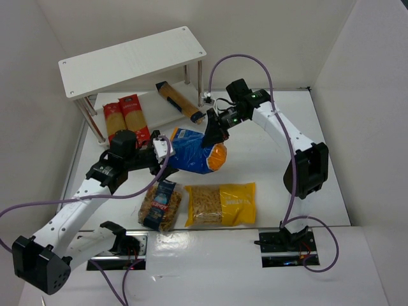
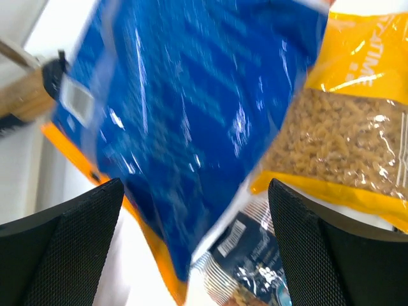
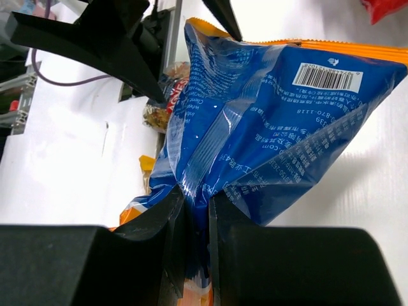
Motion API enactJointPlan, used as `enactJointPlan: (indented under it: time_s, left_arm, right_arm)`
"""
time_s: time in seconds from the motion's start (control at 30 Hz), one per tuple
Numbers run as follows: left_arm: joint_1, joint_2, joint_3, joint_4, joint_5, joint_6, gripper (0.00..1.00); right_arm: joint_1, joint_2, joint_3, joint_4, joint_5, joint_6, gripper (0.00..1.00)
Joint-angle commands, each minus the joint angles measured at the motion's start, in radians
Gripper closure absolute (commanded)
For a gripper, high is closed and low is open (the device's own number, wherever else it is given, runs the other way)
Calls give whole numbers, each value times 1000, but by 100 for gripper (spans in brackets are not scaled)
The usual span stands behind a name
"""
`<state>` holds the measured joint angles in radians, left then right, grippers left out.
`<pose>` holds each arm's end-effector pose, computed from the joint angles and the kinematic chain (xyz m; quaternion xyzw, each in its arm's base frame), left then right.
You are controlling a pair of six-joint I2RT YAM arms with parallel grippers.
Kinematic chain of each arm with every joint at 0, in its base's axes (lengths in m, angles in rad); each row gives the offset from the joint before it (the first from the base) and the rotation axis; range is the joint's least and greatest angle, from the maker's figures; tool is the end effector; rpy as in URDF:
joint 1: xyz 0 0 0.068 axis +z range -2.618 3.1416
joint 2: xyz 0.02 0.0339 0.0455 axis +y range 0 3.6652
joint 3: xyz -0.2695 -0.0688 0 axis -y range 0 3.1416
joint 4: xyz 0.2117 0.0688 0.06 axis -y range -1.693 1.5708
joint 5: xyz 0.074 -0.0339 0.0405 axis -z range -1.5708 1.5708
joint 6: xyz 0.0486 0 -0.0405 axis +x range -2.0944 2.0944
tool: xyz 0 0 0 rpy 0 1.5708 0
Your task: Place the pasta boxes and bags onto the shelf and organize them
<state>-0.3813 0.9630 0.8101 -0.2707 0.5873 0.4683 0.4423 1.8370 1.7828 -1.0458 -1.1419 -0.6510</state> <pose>0.1652 -0.0953 0.3147 0.4745 0.6678 -0.2203 0.5295 0.2958 0.1890 0.3380 -0.5330 0.6334 0.5022 0.2499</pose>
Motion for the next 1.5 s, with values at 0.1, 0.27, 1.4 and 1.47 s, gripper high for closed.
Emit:
enactJointPlan:
  time_s: [0.1, 0.27, 1.4, 1.47]
  left_arm:
    - [-27, 40, -3, 136, -61, 46, 0]
    - [-68, 74, -25, 139, -82, 95, 0]
    - [-163, 105, -8, 234, -238, 122, 0]
    - [-163, 105, -8, 223, -189, 112, 0]
  right_arm:
    - [55, -8, 90, 40, -190, 21, 100]
    - [64, -18, 101, 40, -199, 21, 100]
    - [35, -36, 6, 319, -329, 297, 100]
    - [35, -36, -3, 328, -329, 318, 100]
